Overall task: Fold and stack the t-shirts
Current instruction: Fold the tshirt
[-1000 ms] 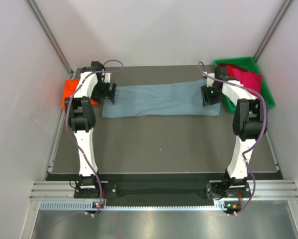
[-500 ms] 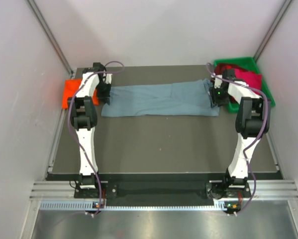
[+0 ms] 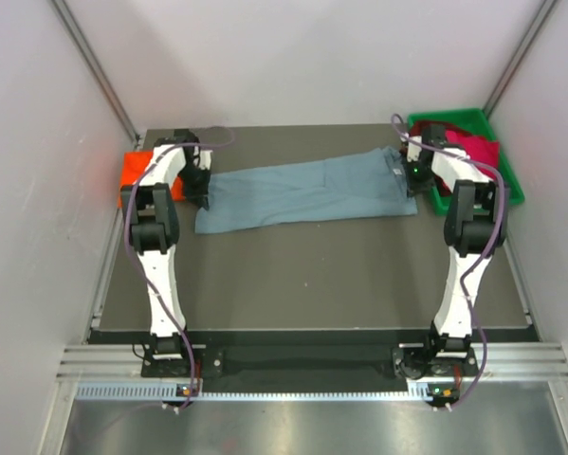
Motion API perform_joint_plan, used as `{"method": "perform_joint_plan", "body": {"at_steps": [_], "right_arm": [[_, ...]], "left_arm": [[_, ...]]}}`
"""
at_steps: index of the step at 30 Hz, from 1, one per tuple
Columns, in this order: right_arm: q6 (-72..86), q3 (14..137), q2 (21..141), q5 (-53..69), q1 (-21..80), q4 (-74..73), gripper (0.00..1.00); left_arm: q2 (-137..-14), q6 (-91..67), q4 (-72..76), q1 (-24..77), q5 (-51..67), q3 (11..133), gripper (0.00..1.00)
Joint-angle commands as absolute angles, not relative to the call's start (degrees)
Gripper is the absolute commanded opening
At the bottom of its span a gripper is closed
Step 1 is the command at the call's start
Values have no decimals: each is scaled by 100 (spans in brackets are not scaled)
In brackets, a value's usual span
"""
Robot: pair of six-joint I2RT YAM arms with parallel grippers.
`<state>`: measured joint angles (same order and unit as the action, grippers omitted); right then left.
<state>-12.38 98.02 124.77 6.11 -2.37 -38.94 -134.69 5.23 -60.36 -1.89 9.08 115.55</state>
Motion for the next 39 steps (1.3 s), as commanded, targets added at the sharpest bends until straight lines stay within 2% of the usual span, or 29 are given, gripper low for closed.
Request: {"method": "perform_joint_plan", "body": {"at_steps": [1,7,13,30,31,33,34,35,38,39], "right_arm": [[-1266,10256,12840,571,-193,-3639,0],[-1248,11117,13332,545,-141,-3621,0],[-1195,12171,13868,554,-53,-3507,0],[-896,13790,14897,633,290,-3059,0],[-888,13825,14932,589,307,-3015,1],[-809,13843,14924,432,299,-2997,15],[-791,13825,14846,396,308,-3014,25],[-800,13790,14775,352,308,-3015,43],[-835,13553,14389,194,273,-3032,55],[-818,13483,14275,193,220,-3032,56]], "left_arm": [[-13105,492,-6688,-176,1090,10970,0],[-12683,448,-6803,-27,1616,10214,0],[-12367,413,-6811,307,1670,9607,0],[-11496,334,-6891,650,1749,8473,0],[-11461,325,-6882,668,1723,8455,6],[-11391,299,-6873,694,1504,8499,48],[-11365,264,-6847,694,1198,8595,68],[-11321,264,-6829,686,1091,8657,69],[-11303,264,-6794,624,993,8981,69],[-11311,272,-6777,598,993,9069,69]]}}
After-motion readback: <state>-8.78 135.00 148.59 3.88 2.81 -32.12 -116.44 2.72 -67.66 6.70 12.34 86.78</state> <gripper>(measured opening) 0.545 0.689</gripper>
